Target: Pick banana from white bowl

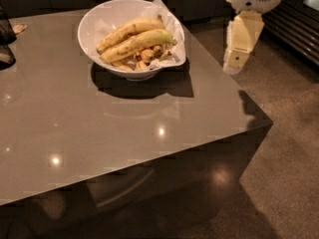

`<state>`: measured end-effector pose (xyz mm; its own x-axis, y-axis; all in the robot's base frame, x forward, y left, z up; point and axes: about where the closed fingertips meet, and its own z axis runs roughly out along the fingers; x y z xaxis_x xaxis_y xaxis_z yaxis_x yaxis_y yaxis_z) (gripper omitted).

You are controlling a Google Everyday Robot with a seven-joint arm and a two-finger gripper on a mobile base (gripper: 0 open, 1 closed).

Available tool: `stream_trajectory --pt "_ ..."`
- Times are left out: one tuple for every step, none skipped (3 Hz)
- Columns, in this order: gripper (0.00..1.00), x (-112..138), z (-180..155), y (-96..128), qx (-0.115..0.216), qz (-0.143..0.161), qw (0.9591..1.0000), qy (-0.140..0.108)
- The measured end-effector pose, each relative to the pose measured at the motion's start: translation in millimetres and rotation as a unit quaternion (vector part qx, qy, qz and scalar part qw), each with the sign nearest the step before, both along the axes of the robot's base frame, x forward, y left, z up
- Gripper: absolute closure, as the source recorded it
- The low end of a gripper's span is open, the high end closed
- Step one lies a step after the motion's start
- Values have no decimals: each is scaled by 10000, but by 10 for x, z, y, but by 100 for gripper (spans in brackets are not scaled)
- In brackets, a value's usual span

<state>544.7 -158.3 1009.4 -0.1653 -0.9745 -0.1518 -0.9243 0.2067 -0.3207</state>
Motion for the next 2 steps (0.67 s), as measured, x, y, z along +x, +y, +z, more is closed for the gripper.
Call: stream_trajectory --pt "0 123 19 75 62 179 9998 -70" --pt "0 352 64 265 61 445 9989 -123"
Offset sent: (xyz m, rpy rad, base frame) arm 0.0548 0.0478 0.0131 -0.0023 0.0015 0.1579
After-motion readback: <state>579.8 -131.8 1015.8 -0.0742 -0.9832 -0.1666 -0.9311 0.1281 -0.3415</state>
